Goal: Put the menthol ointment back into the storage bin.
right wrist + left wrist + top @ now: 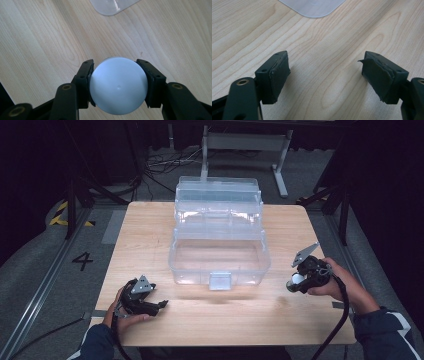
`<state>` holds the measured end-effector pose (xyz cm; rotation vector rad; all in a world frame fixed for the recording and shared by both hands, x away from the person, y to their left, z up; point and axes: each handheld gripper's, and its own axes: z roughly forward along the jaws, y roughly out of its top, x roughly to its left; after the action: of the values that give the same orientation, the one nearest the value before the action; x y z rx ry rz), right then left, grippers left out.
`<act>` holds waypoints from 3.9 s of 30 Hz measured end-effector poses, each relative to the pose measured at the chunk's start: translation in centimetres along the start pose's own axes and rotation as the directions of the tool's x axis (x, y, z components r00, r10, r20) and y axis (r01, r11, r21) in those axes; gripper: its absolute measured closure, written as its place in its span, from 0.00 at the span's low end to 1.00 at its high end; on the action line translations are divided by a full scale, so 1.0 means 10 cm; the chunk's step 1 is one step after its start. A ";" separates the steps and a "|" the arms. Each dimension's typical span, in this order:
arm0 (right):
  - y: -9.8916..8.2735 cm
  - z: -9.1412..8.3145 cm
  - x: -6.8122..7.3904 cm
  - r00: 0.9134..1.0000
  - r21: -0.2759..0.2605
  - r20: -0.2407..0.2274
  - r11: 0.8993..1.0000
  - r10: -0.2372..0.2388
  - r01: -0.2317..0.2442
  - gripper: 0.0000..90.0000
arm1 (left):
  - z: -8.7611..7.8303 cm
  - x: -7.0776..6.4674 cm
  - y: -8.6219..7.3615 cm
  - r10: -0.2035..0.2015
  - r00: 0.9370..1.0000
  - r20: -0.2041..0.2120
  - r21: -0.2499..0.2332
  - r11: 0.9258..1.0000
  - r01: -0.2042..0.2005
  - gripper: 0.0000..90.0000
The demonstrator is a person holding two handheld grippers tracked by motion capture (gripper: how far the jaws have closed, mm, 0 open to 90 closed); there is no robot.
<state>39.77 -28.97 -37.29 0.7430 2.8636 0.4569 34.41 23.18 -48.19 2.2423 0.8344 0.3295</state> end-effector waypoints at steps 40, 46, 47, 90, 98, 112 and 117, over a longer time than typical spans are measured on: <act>0.66 -0.69 -0.14 0.991 -0.068 0.067 0.991 -0.115 0.119 0.56 | 0.00 0.00 0.00 0.000 1.000 0.002 0.000 1.000 0.000 0.25; 0.75 -0.69 -0.13 0.988 -0.080 0.065 0.987 -0.137 0.142 0.56 | 0.00 0.00 0.00 0.000 1.000 0.001 0.000 1.000 0.000 0.25; 0.77 -0.69 -0.13 0.988 -0.079 0.068 0.986 -0.138 0.144 0.56 | 0.00 0.00 0.00 0.000 1.000 0.002 0.000 1.000 0.000 0.25; 1.45 -0.36 -0.13 0.976 -0.086 0.025 0.973 -0.214 0.216 0.56 | 0.00 0.00 0.00 -0.001 1.000 0.003 0.000 1.000 0.001 0.25; 1.51 -0.15 -0.13 0.976 -0.047 0.001 0.974 -0.220 0.219 0.56 | 0.00 0.00 0.00 0.000 1.000 0.002 0.000 1.000 0.000 0.25; 1.51 0.25 -0.20 0.974 0.023 -0.029 0.974 -0.225 0.225 0.56 | 0.00 0.00 0.00 -0.001 1.000 0.003 0.000 1.000 0.001 0.25; 1.49 0.39 -0.21 0.975 0.043 -0.037 0.974 -0.220 0.222 0.56 | 0.00 0.00 0.00 0.000 1.000 0.003 0.000 1.000 0.000 0.25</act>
<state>49.11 -16.62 -35.98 0.4186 2.9499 0.3743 34.42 23.21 -48.19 2.2422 0.8329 0.3257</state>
